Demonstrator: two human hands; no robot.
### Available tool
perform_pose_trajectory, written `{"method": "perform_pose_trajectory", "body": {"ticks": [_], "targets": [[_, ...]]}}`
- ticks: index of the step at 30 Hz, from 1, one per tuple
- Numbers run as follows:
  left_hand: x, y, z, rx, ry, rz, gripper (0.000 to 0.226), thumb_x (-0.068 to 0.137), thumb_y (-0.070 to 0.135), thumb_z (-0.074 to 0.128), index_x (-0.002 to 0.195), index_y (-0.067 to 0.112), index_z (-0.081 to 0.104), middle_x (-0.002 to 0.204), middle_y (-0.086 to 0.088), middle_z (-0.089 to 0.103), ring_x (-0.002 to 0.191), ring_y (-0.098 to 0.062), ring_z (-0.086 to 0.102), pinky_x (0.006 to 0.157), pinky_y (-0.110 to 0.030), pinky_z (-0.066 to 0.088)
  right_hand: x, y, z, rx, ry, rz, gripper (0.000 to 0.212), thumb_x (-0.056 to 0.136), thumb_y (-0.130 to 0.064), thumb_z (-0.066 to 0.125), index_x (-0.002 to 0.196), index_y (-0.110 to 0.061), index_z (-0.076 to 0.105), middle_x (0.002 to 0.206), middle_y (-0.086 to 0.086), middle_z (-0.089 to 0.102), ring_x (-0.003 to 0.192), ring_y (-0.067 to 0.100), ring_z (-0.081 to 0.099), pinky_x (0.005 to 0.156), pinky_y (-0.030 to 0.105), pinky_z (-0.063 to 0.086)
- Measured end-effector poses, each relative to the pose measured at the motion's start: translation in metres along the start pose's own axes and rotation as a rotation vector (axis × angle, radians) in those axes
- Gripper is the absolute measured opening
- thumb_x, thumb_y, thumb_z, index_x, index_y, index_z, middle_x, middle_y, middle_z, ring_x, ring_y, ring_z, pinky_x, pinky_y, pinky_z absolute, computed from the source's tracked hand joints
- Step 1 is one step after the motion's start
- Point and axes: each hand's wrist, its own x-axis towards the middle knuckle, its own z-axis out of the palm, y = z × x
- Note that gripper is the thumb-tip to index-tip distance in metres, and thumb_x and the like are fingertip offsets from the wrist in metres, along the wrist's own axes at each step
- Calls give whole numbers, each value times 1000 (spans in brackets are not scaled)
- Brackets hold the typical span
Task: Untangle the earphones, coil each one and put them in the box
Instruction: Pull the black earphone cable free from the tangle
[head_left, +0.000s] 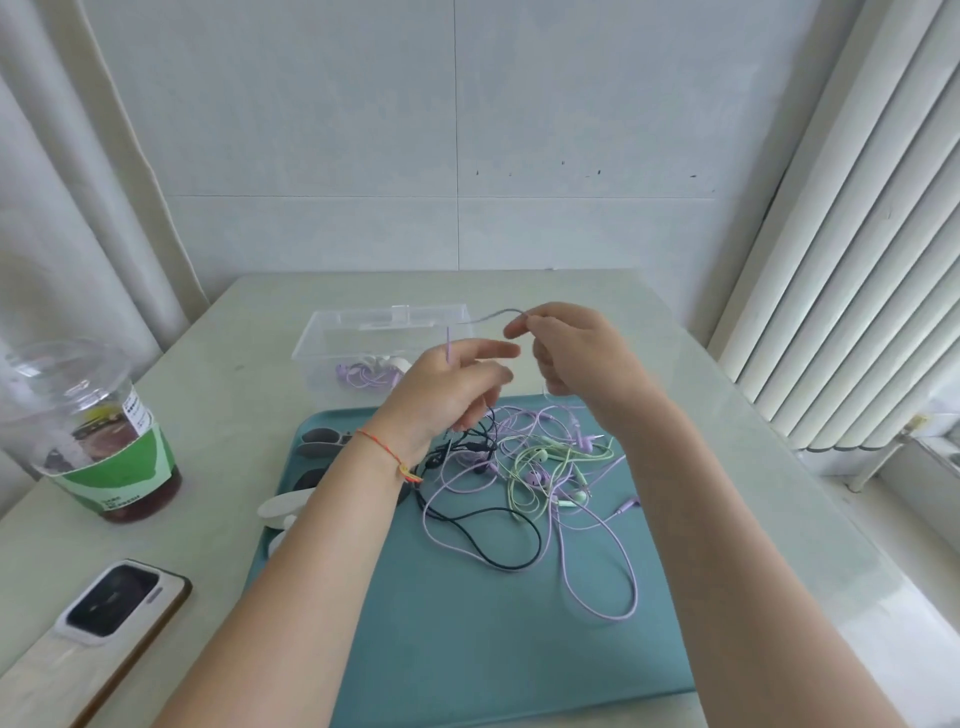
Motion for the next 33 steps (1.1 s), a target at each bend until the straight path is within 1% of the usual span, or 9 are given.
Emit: {"method": "perform_pose_trajectory", "body": {"ticks": [4,8,11,14,17,21,28,31,33], "targets": [[-2,-6,9,55,-139,-17,17,87,6,66,103,11,70,50,2,40,39,-8,29,40,-17,24,-5,-4,13,377,-105,-21,29,99,-5,37,87,-6,63,73,10,64,72,28,64,71,36,52],[-4,-10,14,90,-173,-19,17,92,21,65,92,7,75,53,-1,42,43,-10,30,42,-17,24,-4,-4,16,510,-29,-32,21,103,-10,35,95,-8,55,89,16,71,90,29,70,86,36,53],[0,-12,7,-5,-71,-23,35,96,29,58,95,-4,71,56,-1,45,42,-11,27,41,-19,20,0,-2,12,420,49,70,18,102,-20,46,105,-4,54,99,18,70,91,31,71,87,40,56],[5,-15,-1,-187,66,6,33,97,30,54,90,1,67,54,1,44,37,-9,24,42,-22,14,-2,2,9,192,-120,118,11,97,-15,54,99,-6,59,95,16,70,84,29,70,86,40,56],[8,-18,-7,-270,137,31,27,98,32,53,102,15,74,53,5,41,38,-8,22,48,-30,11,-5,7,12,-52,-232,97,12,92,-9,59,102,-5,63,82,10,72,67,21,67,72,34,54],[11,-20,-13,-380,238,41,25,99,34,52,105,20,72,56,4,46,38,-7,20,38,-19,16,-5,8,8,-320,-199,64,7,88,-16,64,89,-12,69,62,-1,65,47,10,54,53,24,47],[17,-26,-25,-595,560,50,29,102,36,43,106,19,67,56,5,59,31,-5,23,34,-17,17,-1,10,-14,-652,-171,76,19,86,-14,52,90,-19,70,77,-2,65,53,5,46,52,22,34],[16,-24,-22,-522,448,13,32,99,43,49,104,17,67,61,5,62,34,-5,25,36,-18,16,0,10,-15,-569,-158,23,23,87,-14,52,85,-24,72,70,-4,60,50,12,39,52,24,34],[13,-21,-15,-406,287,-33,54,85,62,56,110,15,67,64,6,59,37,-5,25,39,-19,15,0,9,-12,-505,-137,-10,22,88,-17,53,83,-26,72,67,-7,60,51,9,41,53,23,35]]}}
